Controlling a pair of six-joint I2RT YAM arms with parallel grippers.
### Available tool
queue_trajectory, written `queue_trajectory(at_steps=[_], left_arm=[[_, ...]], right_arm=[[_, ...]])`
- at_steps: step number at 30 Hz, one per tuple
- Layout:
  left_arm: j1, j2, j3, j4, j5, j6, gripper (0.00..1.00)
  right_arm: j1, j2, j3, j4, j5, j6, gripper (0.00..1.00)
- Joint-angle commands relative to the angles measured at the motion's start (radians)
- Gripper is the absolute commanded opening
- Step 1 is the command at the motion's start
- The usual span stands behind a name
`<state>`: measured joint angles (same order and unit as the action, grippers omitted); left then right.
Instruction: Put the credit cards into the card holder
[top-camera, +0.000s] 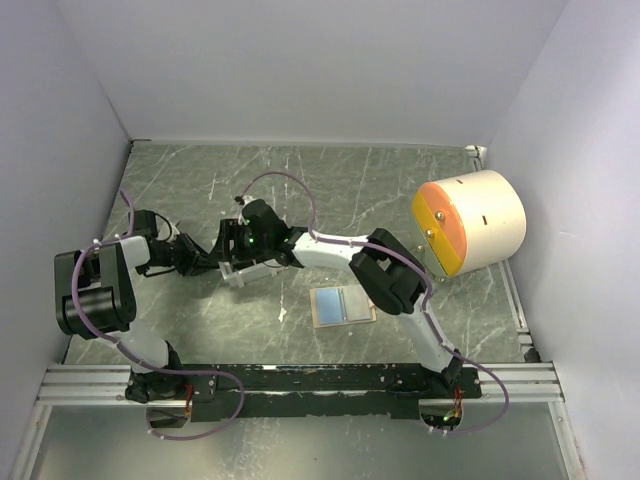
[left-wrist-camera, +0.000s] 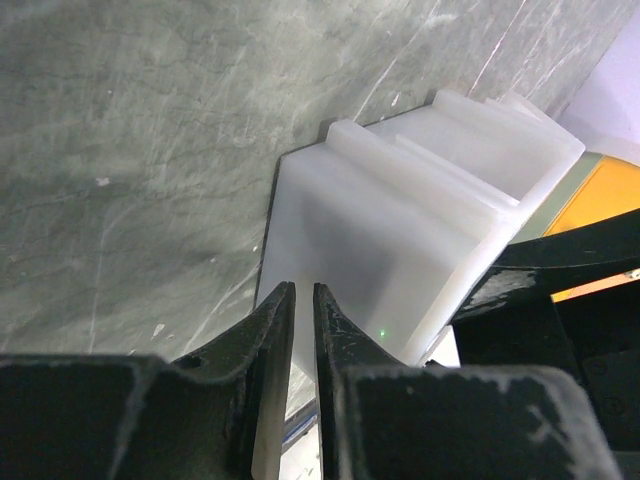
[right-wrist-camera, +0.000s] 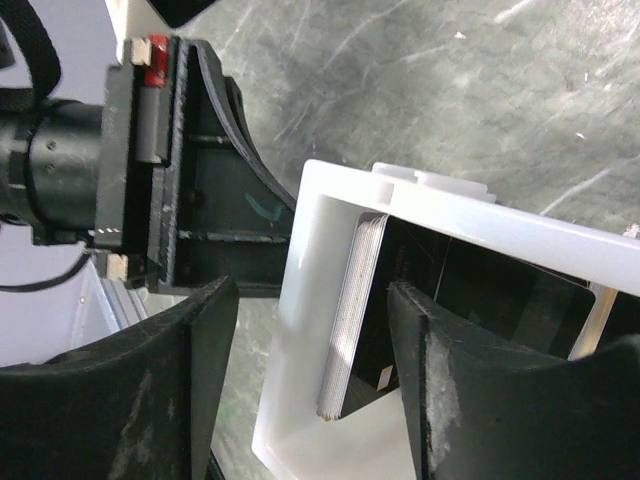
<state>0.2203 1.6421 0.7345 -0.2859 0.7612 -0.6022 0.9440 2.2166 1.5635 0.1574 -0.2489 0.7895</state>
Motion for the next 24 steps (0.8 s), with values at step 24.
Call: queue_trajectory(at_steps=[24], left_arm=[[0.028,0.076,0.055,0.03,0.055,-0.003,0.22]], right_arm=[[0.013,-0.056,-0.023,0.038,-0.031,0.014,0.54]])
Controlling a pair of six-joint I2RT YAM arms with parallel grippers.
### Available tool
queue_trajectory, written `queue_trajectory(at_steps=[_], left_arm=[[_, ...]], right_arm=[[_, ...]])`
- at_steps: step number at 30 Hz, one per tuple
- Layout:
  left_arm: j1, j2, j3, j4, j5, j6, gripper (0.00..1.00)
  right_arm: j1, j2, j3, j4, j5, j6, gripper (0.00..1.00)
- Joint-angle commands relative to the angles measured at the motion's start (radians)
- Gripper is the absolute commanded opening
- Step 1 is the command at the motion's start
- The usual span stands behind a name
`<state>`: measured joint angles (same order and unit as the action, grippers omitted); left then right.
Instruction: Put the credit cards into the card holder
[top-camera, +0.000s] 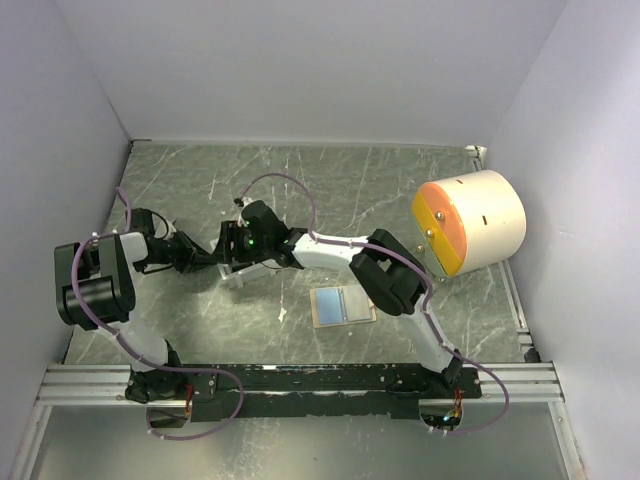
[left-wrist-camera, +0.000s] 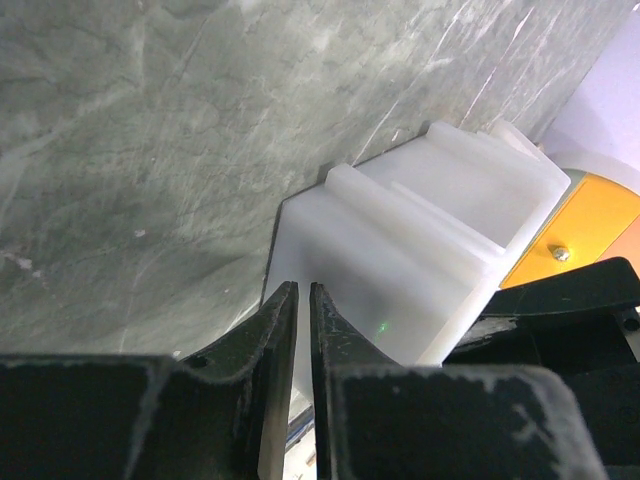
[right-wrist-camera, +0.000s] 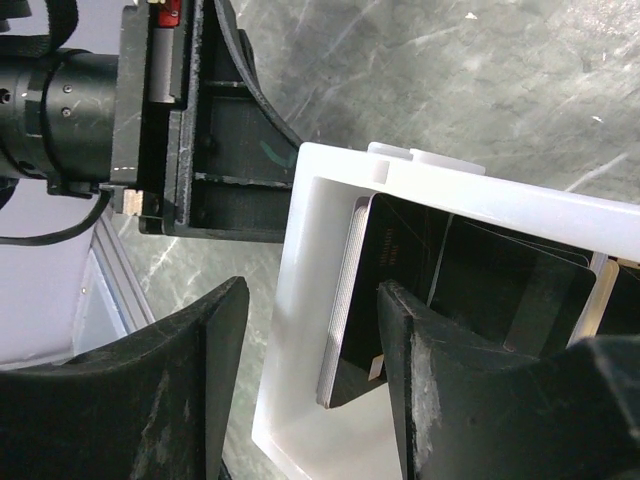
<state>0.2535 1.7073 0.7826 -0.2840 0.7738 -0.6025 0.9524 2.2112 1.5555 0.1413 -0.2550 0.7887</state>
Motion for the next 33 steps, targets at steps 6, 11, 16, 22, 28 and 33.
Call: queue_trajectory(at_steps=[6,11,16,22,28,33], left_arm=[[-0.012,0.018,0.015,0.018,0.038,0.004,0.22],[-0.017,0.018,0.015,0.017,0.033,0.004,0.22],[-0.019,0.021,0.016,0.014,0.029,0.005,0.22],[-0.02,0.027,0.031,-0.007,0.016,0.014,0.22],[-0.02,0.026,0.027,-0.01,0.015,0.015,0.22],[-0.02,0.023,0.024,-0.008,0.013,0.016,0.22]], right_arm=[[0.005,-0.062,-0.025,0.061,-0.019,0.018,0.48],[0.006,-0.059,-0.029,0.06,-0.01,0.024,0.39],[0.006,-0.06,-0.038,0.058,0.005,0.025,0.27],[0.006,-0.074,-0.055,0.056,0.036,0.02,0.11],[0.004,-0.067,-0.051,0.027,0.051,0.015,0.16],[0.002,-0.041,-0.049,0.067,-0.011,0.043,0.22]])
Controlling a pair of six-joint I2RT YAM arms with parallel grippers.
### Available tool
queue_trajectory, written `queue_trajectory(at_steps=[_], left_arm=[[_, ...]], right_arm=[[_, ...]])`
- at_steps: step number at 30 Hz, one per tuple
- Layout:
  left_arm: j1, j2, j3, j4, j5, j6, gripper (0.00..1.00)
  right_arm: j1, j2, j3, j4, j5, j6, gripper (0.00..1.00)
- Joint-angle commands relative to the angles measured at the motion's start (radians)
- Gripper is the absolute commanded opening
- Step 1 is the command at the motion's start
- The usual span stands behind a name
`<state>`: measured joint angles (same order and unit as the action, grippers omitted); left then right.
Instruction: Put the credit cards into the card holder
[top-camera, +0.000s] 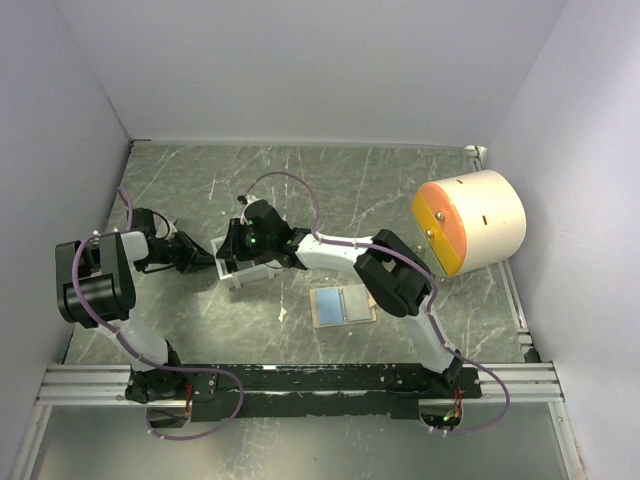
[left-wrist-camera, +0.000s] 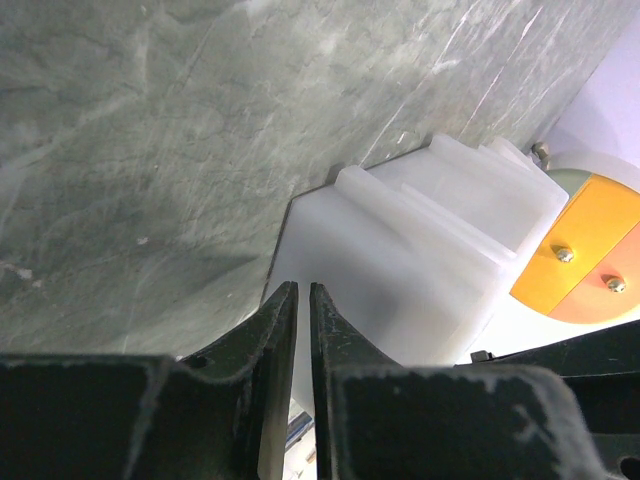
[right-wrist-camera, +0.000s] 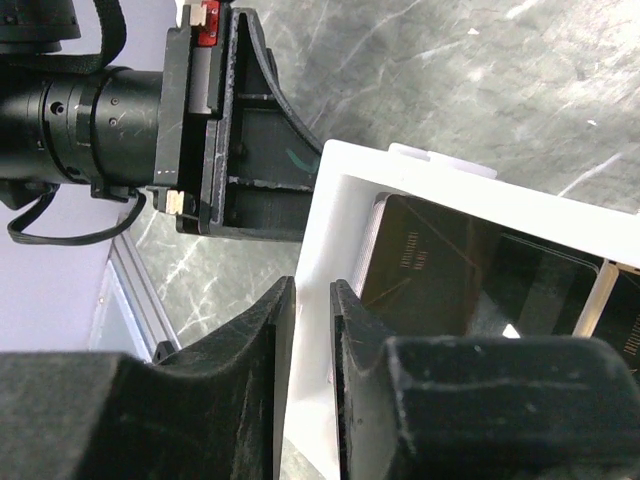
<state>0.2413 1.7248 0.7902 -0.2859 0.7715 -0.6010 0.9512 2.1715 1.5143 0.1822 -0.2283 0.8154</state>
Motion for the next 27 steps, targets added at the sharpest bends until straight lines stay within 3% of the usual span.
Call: queue_trajectory(at_steps=[1,9,15,19,24,27], left_arm=[[-0.008,0.005,0.016,-0.006,0.014,0.014,0.22],[-0.009,0.008,0.02,-0.009,0.014,0.017,0.22],[-0.009,0.007,0.031,-0.02,0.013,0.023,0.22],[-0.008,0.009,0.029,-0.014,0.02,0.018,0.22],[-0.009,0.008,0.026,-0.012,0.018,0.02,0.22],[-0.009,0.01,0.028,-0.012,0.02,0.02,0.22]], right_arm=[[0.004,0.003,-0.007,0.033,-0.048,0.019,0.23],[0.001,0.005,0.005,0.009,-0.059,0.002,0.28],[-0.004,-0.048,0.037,-0.161,0.11,-0.118,0.44],[-0.002,-0.041,0.049,-0.218,0.17,-0.15,0.49],[-0.002,0.006,0.083,-0.226,0.123,-0.165,0.54],[-0.001,0.041,0.098,-0.21,0.091,-0.159,0.63]])
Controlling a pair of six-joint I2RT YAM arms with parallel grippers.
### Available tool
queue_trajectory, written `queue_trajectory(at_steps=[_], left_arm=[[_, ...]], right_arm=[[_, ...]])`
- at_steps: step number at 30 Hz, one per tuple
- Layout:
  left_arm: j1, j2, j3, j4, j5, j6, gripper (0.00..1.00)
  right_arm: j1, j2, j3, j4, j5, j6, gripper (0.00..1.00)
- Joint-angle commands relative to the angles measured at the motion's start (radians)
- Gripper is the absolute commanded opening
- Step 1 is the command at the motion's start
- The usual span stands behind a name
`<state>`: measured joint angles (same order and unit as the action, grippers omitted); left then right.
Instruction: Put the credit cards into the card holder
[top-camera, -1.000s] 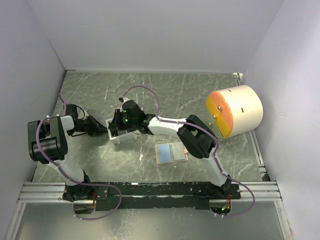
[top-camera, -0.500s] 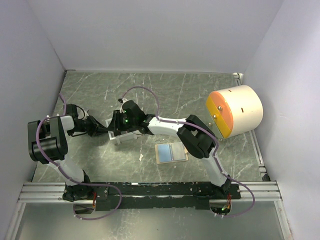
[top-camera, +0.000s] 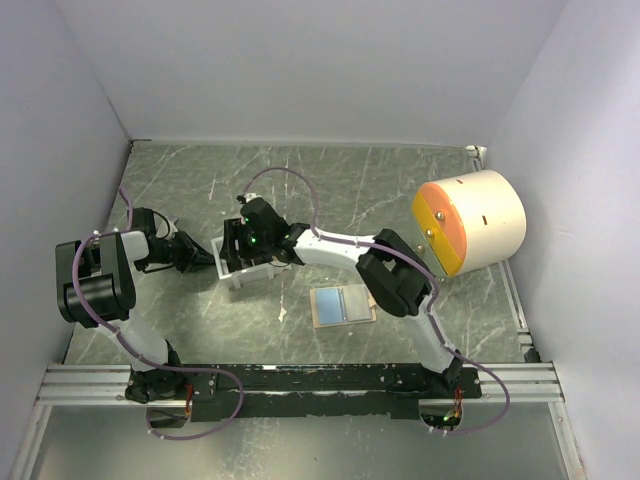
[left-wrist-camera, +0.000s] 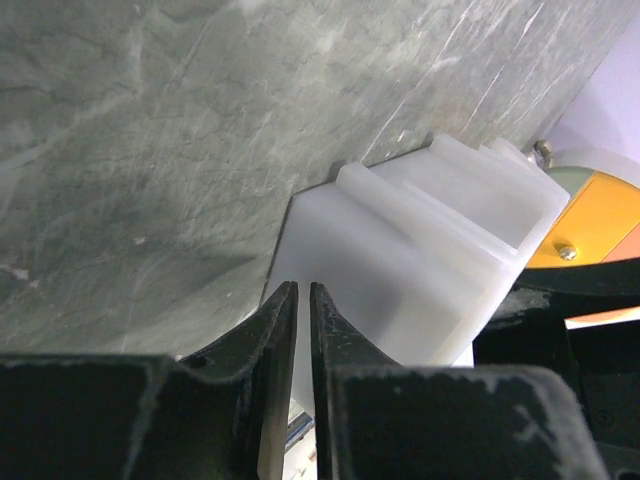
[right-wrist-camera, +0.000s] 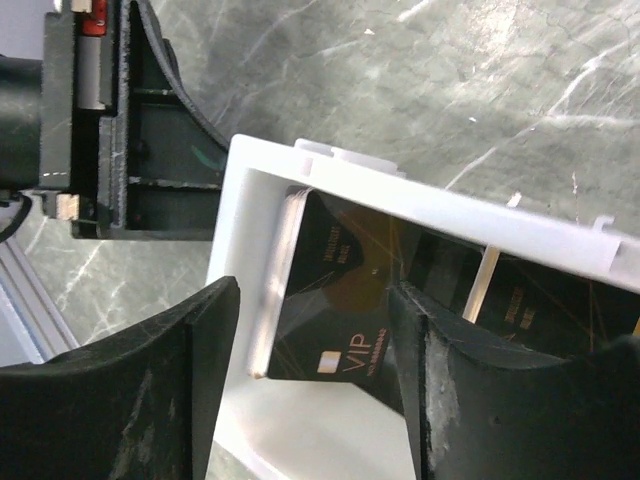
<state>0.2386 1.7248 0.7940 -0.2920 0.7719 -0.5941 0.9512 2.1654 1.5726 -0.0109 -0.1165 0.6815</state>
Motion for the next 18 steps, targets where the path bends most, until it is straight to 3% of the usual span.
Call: queue_trajectory(at_steps=[1,5,13,18], left_arm=[[-0.006,0.011,0.025,-0.003,0.02,0.01,0.22],[-0.014,0.021,0.032,-0.002,0.024,0.009,0.22],[-0.025,0.028,0.039,-0.001,0.017,0.006,0.22],[-0.027,0.027,0.037,-0.007,0.012,0.011,0.22]], right_arm=[[-0.001,0.056,0.044,-0.012,-0.03,-0.02,0.64],[0.001,0.086,0.061,-0.015,-0.029,-0.006,0.64],[-0.001,0.033,-0.009,0.042,-0.001,0.011,0.42],[-0.014,-0.013,-0.082,0.136,-0.071,0.058,0.38]])
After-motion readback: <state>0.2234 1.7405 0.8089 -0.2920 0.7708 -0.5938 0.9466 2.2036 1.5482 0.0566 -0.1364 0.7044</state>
